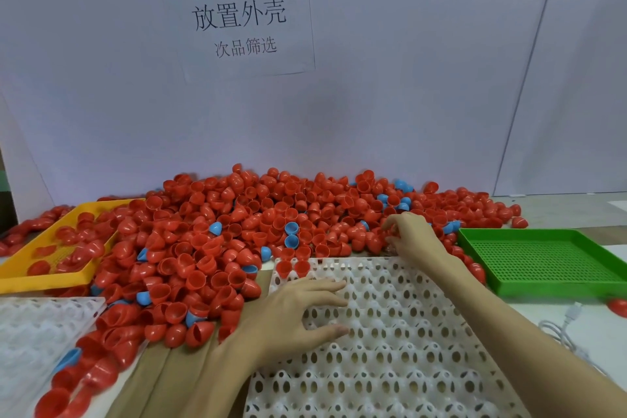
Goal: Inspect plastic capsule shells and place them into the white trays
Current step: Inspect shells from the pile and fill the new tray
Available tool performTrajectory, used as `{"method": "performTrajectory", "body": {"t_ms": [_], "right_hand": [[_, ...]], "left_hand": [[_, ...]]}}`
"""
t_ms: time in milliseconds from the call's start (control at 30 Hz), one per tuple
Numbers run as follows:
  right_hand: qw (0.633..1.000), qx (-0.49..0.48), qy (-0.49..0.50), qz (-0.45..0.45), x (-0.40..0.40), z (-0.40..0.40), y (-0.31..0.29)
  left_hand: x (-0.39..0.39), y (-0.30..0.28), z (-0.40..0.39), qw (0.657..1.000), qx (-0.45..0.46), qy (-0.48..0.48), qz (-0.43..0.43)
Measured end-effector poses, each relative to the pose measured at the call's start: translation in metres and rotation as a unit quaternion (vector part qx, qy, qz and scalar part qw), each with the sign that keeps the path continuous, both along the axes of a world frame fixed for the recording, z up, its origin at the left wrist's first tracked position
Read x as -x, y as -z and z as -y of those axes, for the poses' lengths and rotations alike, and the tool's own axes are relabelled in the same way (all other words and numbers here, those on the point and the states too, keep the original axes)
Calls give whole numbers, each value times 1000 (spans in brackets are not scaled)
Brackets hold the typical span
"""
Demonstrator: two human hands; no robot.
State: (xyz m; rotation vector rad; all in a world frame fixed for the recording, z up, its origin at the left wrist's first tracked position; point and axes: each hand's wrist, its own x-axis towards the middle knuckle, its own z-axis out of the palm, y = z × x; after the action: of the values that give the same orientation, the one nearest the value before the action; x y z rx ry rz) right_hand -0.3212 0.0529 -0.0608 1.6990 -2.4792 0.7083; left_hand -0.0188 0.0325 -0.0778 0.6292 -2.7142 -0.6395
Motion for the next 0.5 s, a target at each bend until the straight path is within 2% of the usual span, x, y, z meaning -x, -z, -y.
{"method": "performTrajectory", "body": {"t_ms": [300,500], "right_hand": [[990,87,-51,99,-16,-17,-27],[971,123,-126,163,-46,-47,-32]], "left_hand": [[-6,-1,6,1000,-17,-24,8],[-11,-3,7,998,30,-59,2]]}}
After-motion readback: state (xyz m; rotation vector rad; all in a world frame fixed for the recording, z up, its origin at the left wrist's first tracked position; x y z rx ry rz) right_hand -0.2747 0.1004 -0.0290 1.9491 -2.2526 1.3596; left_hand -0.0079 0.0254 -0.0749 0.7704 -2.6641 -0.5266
